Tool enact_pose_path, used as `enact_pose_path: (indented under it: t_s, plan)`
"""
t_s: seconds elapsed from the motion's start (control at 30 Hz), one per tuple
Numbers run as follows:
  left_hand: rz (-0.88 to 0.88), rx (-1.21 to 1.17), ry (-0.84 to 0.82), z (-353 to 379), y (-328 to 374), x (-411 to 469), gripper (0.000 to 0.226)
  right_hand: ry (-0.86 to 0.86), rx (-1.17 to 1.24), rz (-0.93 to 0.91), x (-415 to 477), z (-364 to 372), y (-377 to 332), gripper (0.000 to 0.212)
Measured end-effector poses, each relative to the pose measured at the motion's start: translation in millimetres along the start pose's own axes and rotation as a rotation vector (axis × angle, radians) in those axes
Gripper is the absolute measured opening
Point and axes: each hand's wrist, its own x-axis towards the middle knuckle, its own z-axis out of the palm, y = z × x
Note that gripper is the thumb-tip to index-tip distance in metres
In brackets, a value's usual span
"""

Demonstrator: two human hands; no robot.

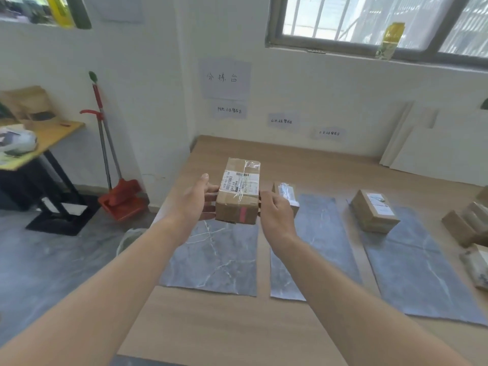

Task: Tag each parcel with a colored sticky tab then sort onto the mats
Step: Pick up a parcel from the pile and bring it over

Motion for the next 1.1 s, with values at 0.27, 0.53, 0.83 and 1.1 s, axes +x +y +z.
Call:
enact_pose_path:
  t_s: [0.27, 0.53, 0.83, 1.1]
  plan:
    - [-0.052, -0.047, 0.054, -7, -4, 97, 0.059, -0.034, 0.074, 0.082, 95, 51, 15, 0.061]
    - [-0.132, -0.102, 0.088, -20, -29, 185, 0.06, -0.046, 0.142, 0.139, 177, 97, 42, 0.049]
    - [-0.236, -0.053, 0.022, -28, -61, 265, 0.056, -0.058, 0.07, 0.229, 238, 143, 77, 0.054]
    - [-0.336, -0.046, -0.018, -26, -107, 311, 0.048, -0.052, 0.097, 0.366, 264, 176, 121, 0.044]
